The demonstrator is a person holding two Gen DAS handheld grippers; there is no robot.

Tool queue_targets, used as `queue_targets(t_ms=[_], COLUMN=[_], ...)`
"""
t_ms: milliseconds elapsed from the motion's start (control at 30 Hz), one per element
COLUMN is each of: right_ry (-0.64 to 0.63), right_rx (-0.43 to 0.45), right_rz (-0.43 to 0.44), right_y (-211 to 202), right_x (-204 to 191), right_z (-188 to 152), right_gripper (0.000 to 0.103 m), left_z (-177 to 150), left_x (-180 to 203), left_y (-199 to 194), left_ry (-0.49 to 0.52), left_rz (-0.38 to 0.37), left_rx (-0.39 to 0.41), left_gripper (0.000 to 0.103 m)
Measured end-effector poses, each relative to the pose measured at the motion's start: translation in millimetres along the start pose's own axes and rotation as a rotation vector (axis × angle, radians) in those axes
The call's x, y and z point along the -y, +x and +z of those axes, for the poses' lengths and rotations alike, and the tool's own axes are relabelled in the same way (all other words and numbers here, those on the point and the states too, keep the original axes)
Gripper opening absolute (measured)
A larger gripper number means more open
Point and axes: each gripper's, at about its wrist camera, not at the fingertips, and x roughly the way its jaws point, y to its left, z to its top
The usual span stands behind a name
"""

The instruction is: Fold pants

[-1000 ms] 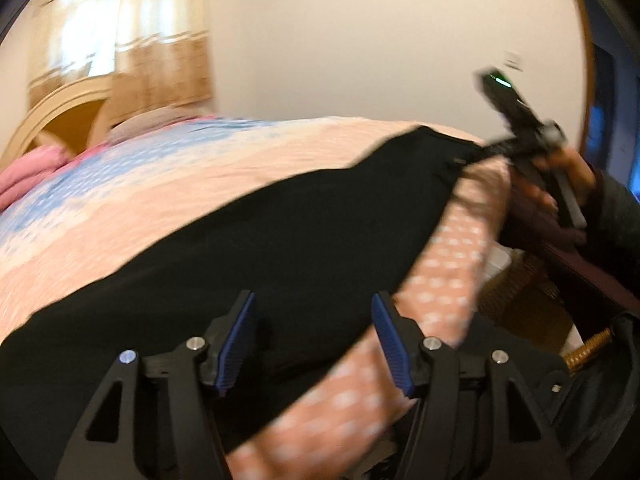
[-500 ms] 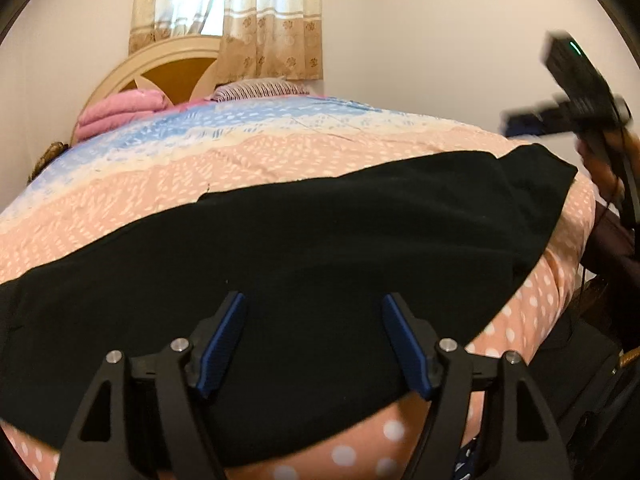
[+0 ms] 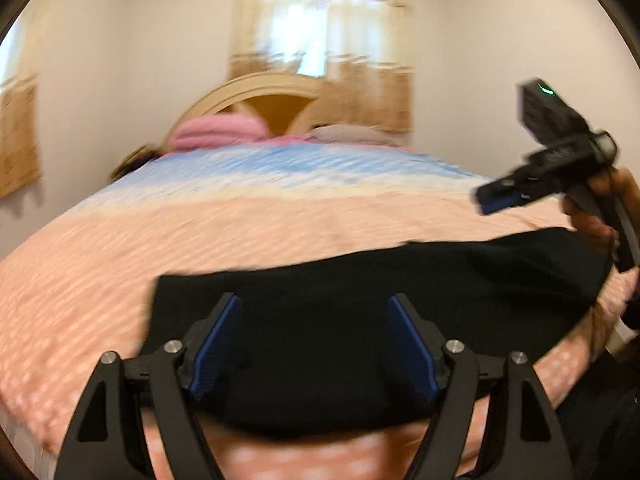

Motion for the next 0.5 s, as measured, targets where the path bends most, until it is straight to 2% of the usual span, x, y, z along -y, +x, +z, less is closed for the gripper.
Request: queue_targets(t_ms=[100, 233, 400, 433, 500], right_ry=[0.028, 0.077, 0.163, 0.181, 0.222], right_rx=[-0.037, -0.062, -0.142, -0.162, -0.195], right_rz=[0.019, 0.037, 0.06, 0.061, 0.082], right_y=[19.7, 33.9, 64.6, 71.0, 82.1], right_x=[-3.9, -1.4, 5.5, 7.8, 12.1], right_z=[9.1, 16.2, 24.3, 25.2, 24.6], right_gripper=[0.056, 0.055, 0.043, 0.038, 0.038], left_z=[-23.3, -30.6, -15.6, -11.4, -7.0], left_x=[-34.1, -39.4, -19.7, -10.9, 0.8], left_y=[17.9, 1.0, -20.4, -20.8, -10.8], left_ry=[-0.083, -0.132, -0.144, -0.147, -0.143], left_rz=[0.064, 0.03, -0.016, -0.05, -0.099], left_rx=[-0.105, -0.016, 0.078, 0.089, 0.089], left_gripper=[0.084, 0.084, 0.085, 0.086, 0.095])
